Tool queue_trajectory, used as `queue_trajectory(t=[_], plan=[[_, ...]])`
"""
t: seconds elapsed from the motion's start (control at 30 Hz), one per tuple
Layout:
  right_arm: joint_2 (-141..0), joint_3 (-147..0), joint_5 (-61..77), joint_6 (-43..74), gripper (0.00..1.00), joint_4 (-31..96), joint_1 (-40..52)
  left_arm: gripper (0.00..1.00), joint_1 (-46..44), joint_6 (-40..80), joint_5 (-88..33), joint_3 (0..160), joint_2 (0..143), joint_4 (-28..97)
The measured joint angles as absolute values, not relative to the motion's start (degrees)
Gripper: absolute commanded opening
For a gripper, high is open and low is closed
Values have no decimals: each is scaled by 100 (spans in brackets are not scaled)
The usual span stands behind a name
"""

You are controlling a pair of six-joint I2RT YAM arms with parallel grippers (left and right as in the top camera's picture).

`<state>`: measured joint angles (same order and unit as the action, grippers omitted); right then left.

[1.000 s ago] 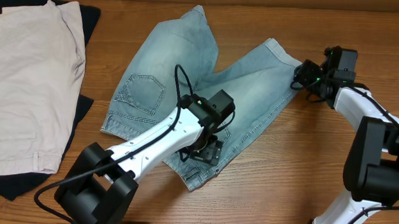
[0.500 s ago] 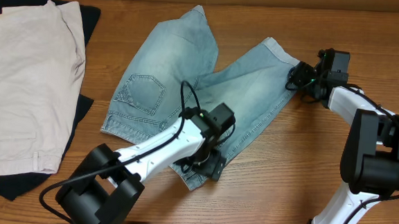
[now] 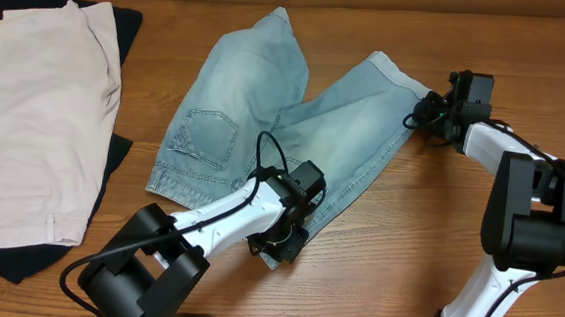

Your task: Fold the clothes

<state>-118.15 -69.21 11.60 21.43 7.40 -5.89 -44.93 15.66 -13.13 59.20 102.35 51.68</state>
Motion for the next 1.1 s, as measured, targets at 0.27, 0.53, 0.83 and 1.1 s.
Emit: queue_trajectory(t=[0.27, 0.53, 0.83, 1.1], plan=[[-11773, -7314, 1208, 2132, 4, 2064, -698, 4, -3962, 1566, -1393, 6648, 10232, 6316], [-10694, -8337, 1514, 1848, 4, 4521, -1219, 4, -2556, 1452, -764, 9810, 10232, 8184], [-9113, -11089, 1887, 1144, 4, 7050, -1347, 4, -1737, 1094, -362, 13496, 10230, 9343], [-8626, -13659, 1859, 993, 4, 9030, -1347, 4, -1522, 720, -141, 15948, 10186, 9703]])
